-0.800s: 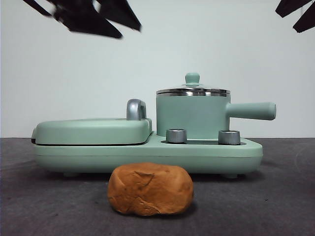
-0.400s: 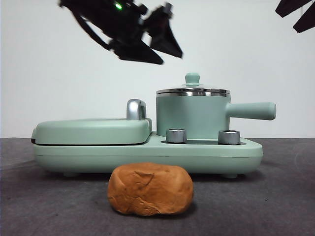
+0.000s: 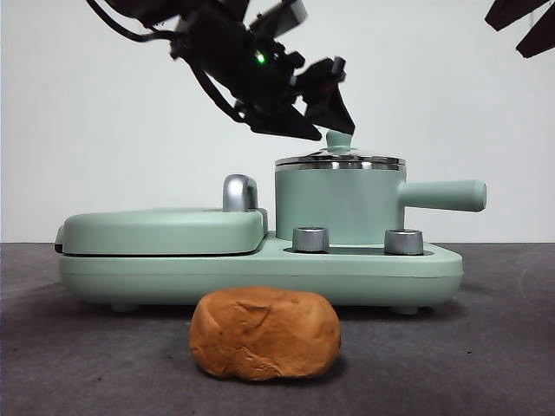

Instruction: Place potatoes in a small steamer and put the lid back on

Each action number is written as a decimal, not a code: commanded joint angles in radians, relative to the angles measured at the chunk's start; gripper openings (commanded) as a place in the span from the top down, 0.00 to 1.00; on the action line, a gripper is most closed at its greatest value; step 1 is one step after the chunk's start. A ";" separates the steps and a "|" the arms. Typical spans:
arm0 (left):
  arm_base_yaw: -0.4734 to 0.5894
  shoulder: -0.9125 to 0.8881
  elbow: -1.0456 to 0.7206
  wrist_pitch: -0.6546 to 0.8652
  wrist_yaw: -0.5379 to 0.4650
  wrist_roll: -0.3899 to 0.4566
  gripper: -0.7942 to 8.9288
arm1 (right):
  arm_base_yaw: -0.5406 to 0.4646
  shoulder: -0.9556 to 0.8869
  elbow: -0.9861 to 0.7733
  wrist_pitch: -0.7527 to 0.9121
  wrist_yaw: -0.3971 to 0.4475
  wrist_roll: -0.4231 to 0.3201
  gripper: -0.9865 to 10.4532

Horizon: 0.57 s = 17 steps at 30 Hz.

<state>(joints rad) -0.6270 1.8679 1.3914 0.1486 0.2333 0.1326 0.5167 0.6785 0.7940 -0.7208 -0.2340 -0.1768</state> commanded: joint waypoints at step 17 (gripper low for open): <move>-0.009 0.097 0.068 0.063 -0.006 0.043 0.90 | 0.006 0.006 0.019 0.008 -0.001 0.024 0.58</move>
<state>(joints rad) -0.6270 1.9381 1.4334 0.2024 0.2279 0.1684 0.5167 0.6785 0.7940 -0.7208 -0.2340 -0.1730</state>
